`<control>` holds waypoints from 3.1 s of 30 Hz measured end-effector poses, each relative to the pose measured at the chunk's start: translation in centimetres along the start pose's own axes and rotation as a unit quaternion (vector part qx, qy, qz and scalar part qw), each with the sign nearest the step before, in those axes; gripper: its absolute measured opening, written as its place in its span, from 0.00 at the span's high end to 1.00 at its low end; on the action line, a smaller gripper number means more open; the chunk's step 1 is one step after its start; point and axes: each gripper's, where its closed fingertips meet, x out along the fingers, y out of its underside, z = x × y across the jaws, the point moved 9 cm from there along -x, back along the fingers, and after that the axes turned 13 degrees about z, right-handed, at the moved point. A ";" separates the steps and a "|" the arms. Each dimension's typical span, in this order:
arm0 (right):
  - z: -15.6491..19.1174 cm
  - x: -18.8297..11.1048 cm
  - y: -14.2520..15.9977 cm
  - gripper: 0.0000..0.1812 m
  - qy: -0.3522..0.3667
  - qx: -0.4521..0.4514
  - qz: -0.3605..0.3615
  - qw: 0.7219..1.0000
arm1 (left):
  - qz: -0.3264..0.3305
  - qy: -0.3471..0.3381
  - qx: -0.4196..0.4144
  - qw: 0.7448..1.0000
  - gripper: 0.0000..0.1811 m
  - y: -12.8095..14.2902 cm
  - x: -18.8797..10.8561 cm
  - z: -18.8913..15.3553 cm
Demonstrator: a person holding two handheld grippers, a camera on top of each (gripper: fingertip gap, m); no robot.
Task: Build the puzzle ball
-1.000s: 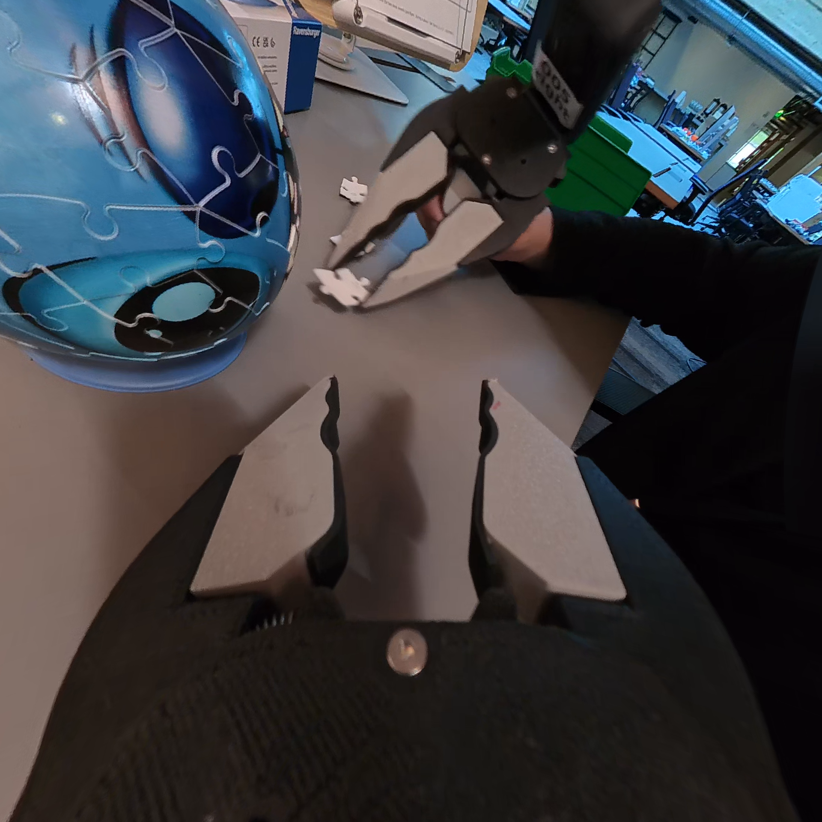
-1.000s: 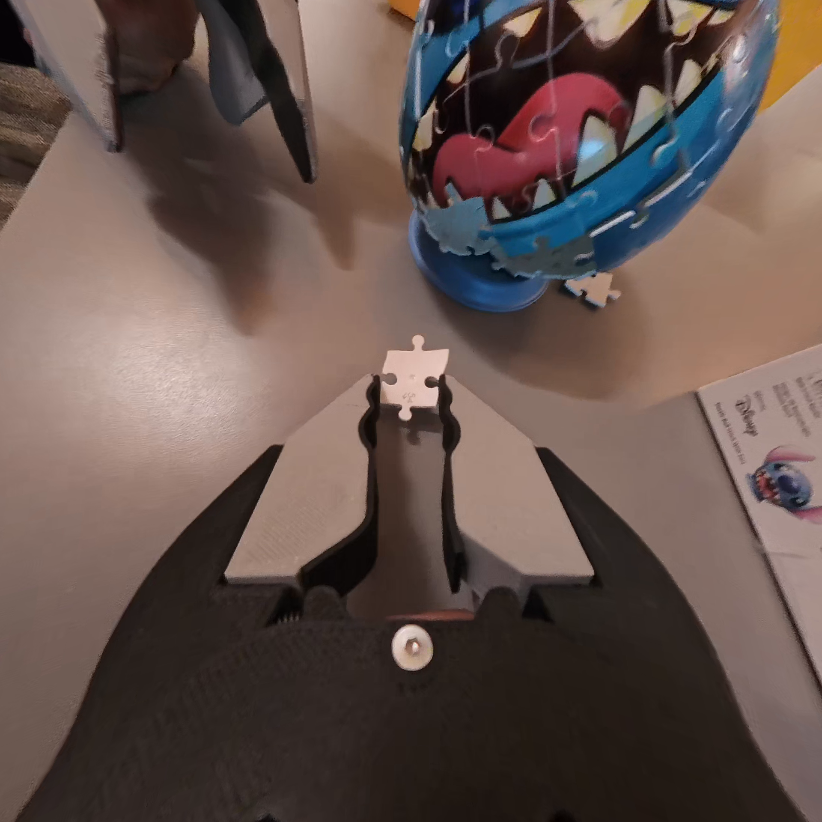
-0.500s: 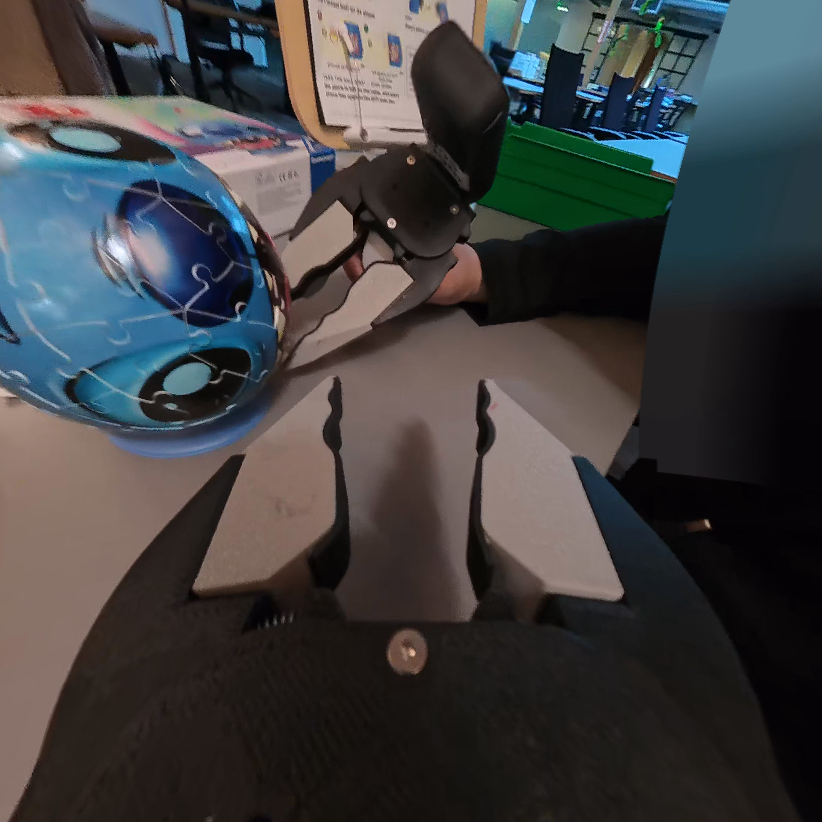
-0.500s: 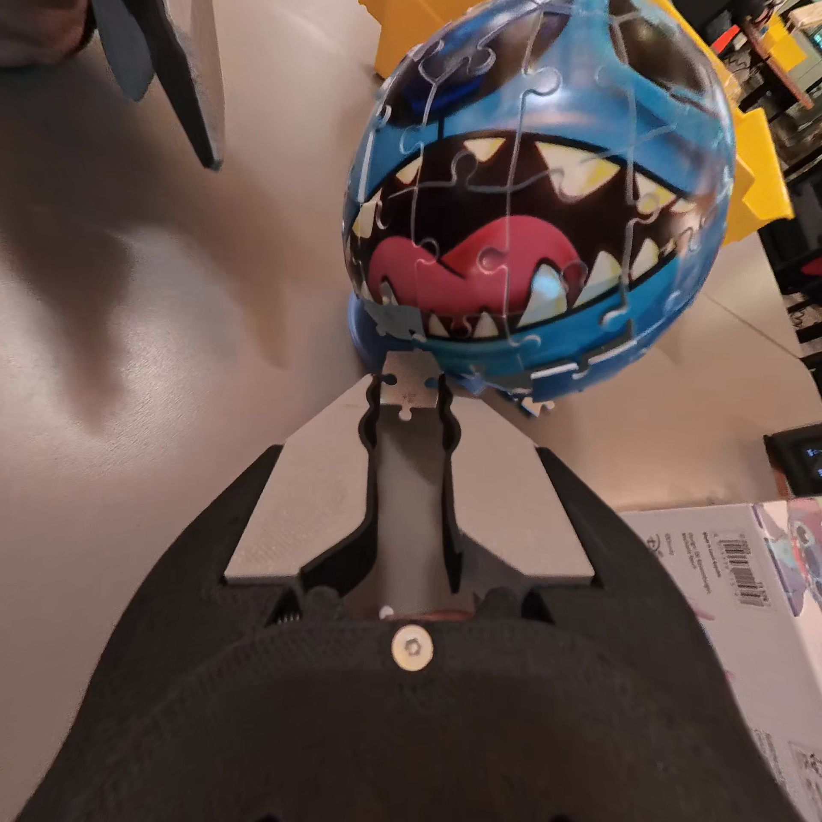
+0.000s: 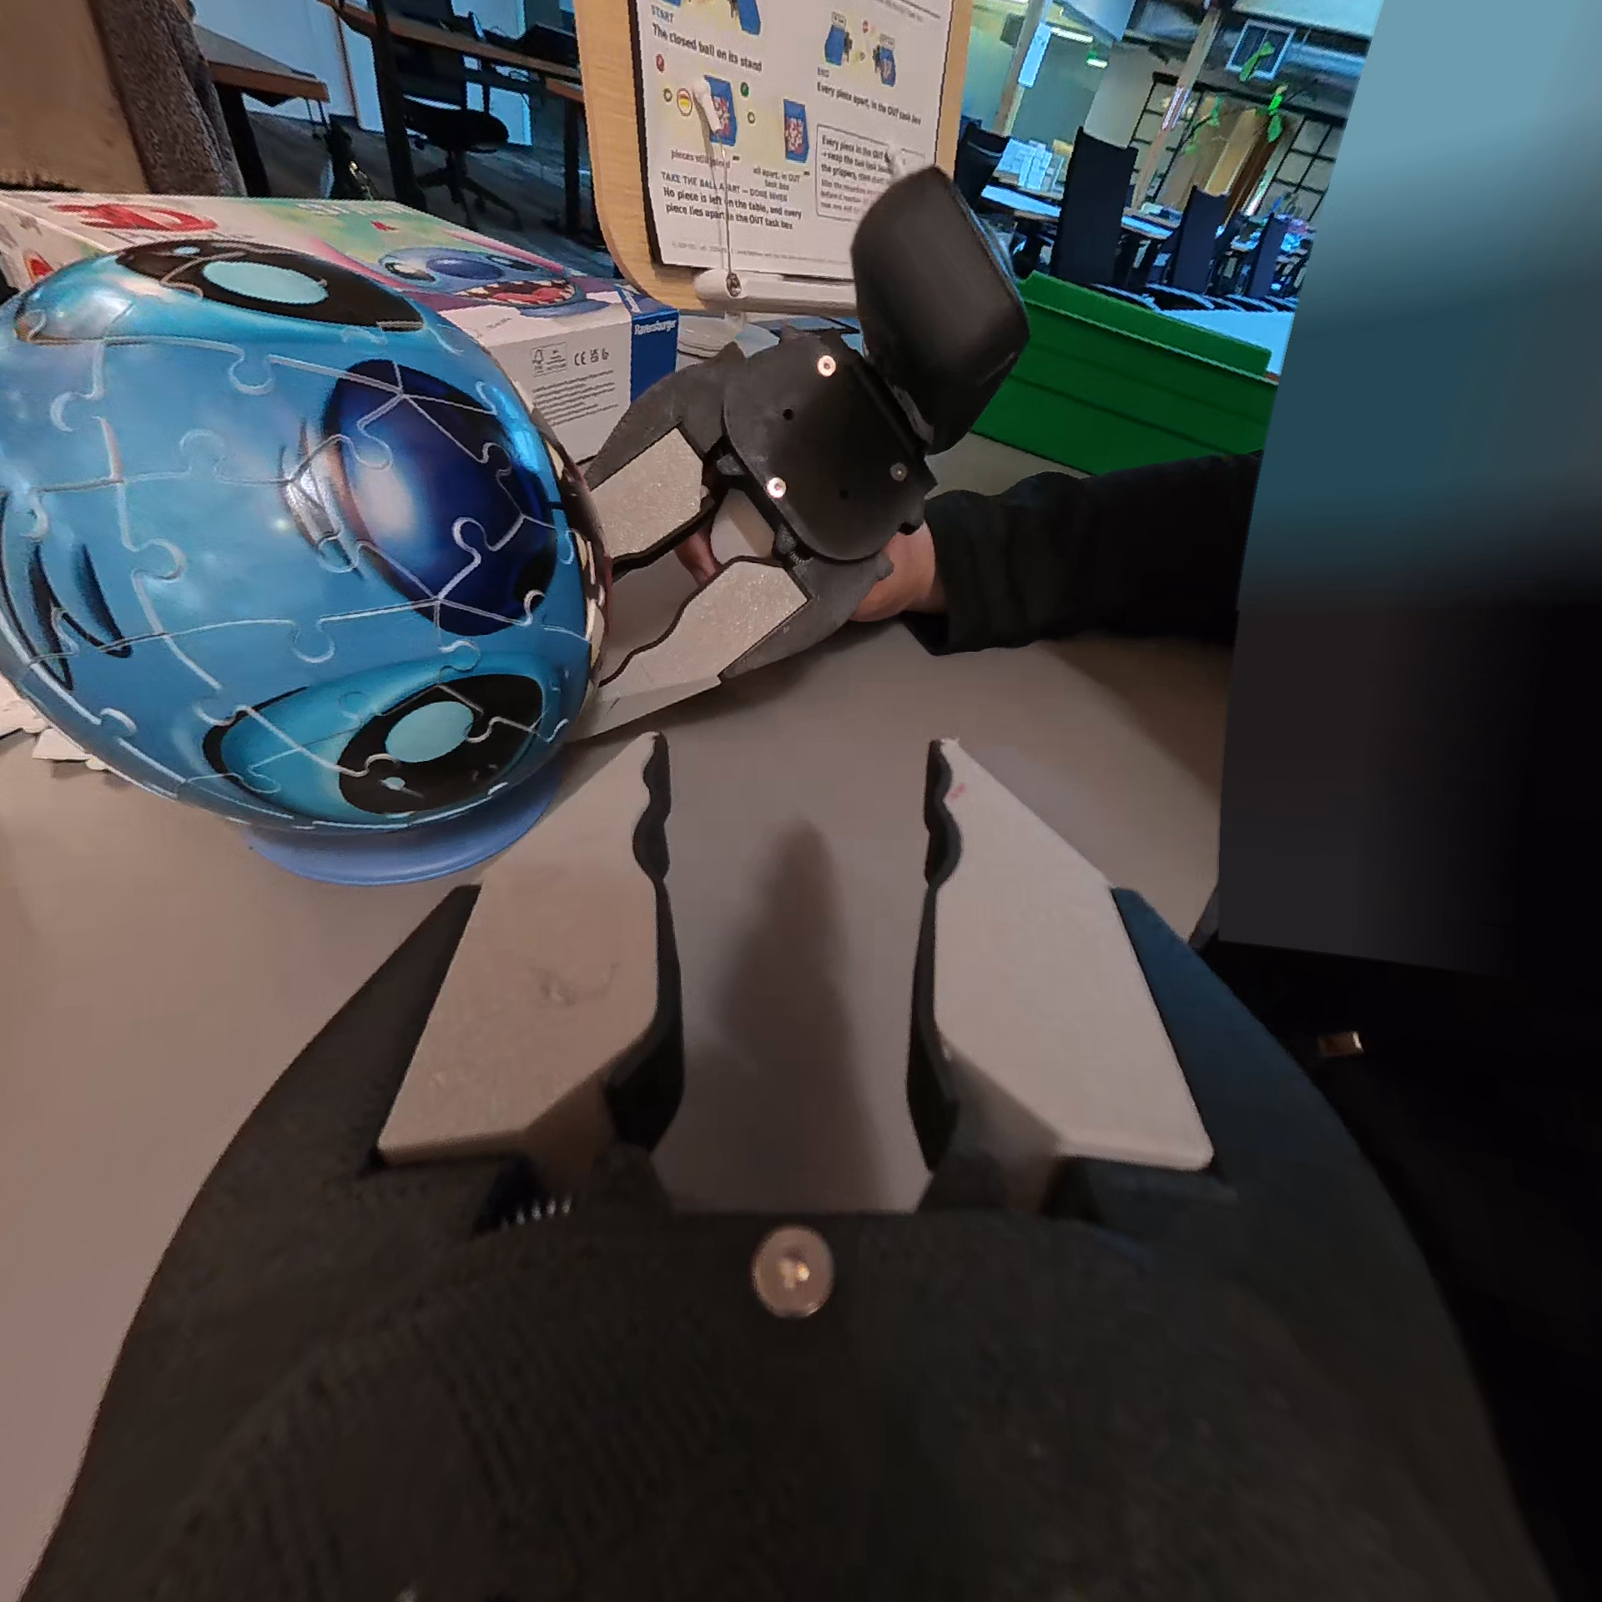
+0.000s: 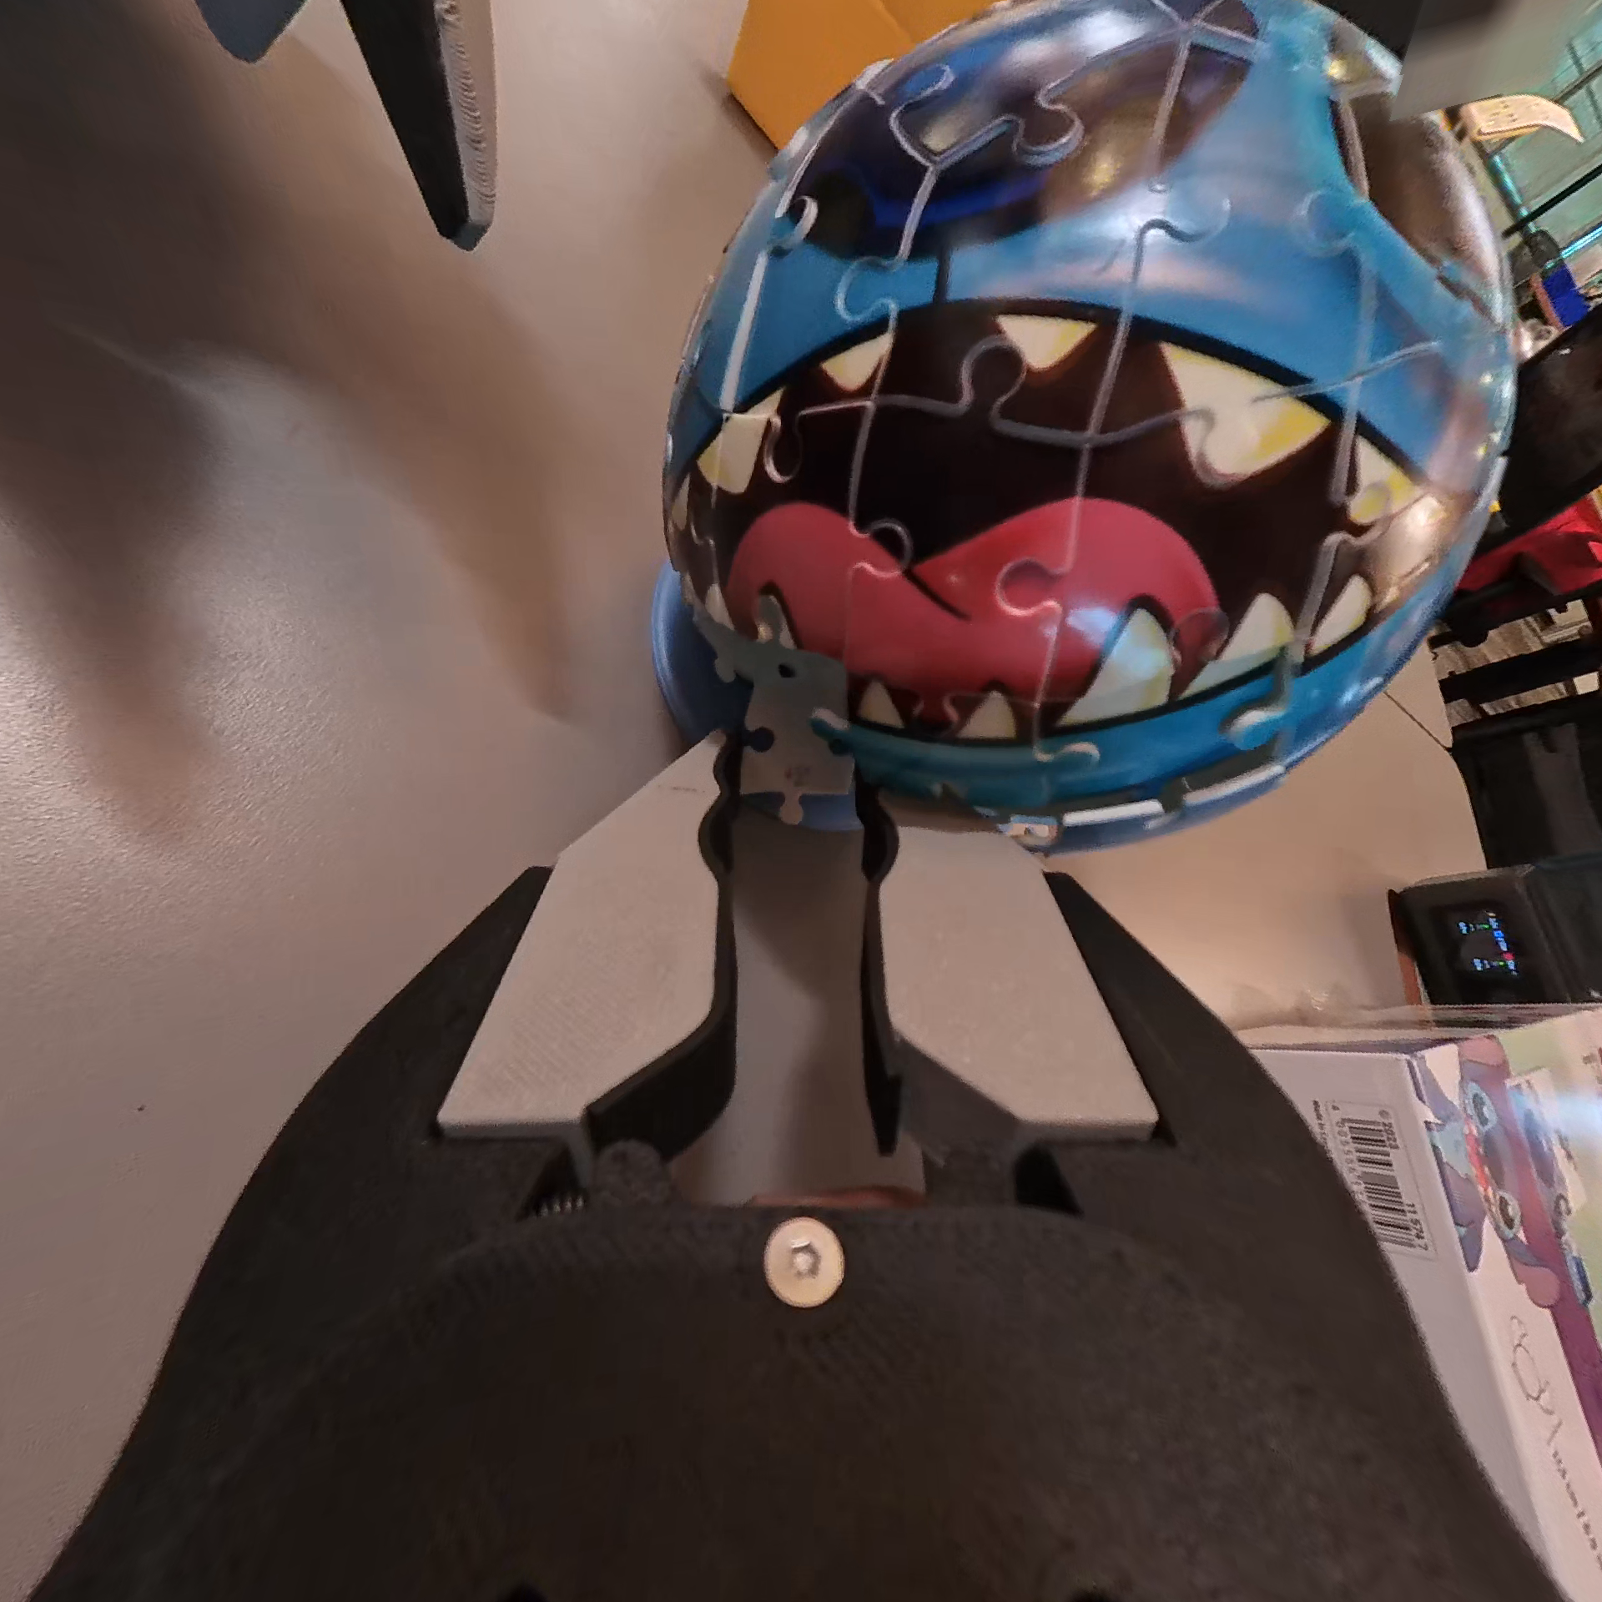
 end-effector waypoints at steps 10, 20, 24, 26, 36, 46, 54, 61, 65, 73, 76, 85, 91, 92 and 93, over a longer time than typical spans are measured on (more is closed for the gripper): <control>0.2 0.1 0.1 0.87 0.001 -0.010 0.003 1.000 | -0.001 0.006 -0.008 1.000 0.69 0.0 0.0 0.2; 0.5 0.1 0.0 0.93 0.008 -0.026 0.003 1.000 | -0.001 0.008 -0.013 1.000 0.69 0.0 0.0 0.2; 0.4 -0.3 0.1 0.96 0.018 -0.023 -0.008 1.000 | -0.002 0.010 -0.015 1.000 0.69 0.0 0.0 0.3; 0.2 -0.7 0.4 0.97 0.018 -0.011 -0.016 1.000 | -0.004 0.013 -0.019 1.000 0.69 0.0 -0.1 0.4; -0.6 -3.2 4.0 0.96 -0.021 0.026 0.000 0.999 | -0.016 0.024 -0.023 0.999 0.70 0.0 -0.4 0.4; -0.4 -1.9 3.2 0.97 -0.062 -0.029 0.011 0.998 | -0.017 0.042 -0.037 0.998 0.70 0.1 -0.4 0.7; -0.9 -2.5 2.8 0.90 -0.075 -0.001 -0.002 0.997 | -0.019 0.052 -0.048 0.997 0.70 0.1 -0.5 0.9; -0.4 -1.8 2.8 0.94 -0.070 -0.015 0.017 0.997 | -0.022 0.054 -0.049 0.997 0.70 0.1 -0.5 1.0; -0.7 -1.7 3.2 1.00 -0.074 -0.006 0.010 0.997 | -0.021 0.055 -0.049 0.997 0.70 0.1 -0.5 1.0; -0.7 -1.5 3.2 1.00 -0.050 -0.017 0.008 0.999 | -0.017 0.053 -0.050 0.997 0.70 0.1 -0.4 1.0; -1.0 -1.8 3.3 1.00 -0.045 -0.008 0.002 0.999 | -0.018 0.052 -0.050 0.997 0.70 0.1 -0.5 1.0; -4.2 -4.7 4.1 0.88 -0.156 0.085 -0.064 0.982 | -0.020 0.054 -0.051 0.997 0.70 0.0 -0.5 1.0; -3.5 -4.0 4.1 0.93 -0.131 -0.012 -0.033 0.991 | -0.028 0.054 -0.043 0.997 0.71 0.0 -0.7 0.8; -3.4 -3.9 4.0 0.90 -0.136 -0.022 -0.028 0.990 | -0.025 0.053 -0.042 0.997 0.71 0.0 -0.8 0.9; -3.2 -3.9 3.8 0.90 -0.141 -0.035 -0.026 0.989 | -0.016 0.048 -0.037 0.998 0.71 0.1 -0.8 0.9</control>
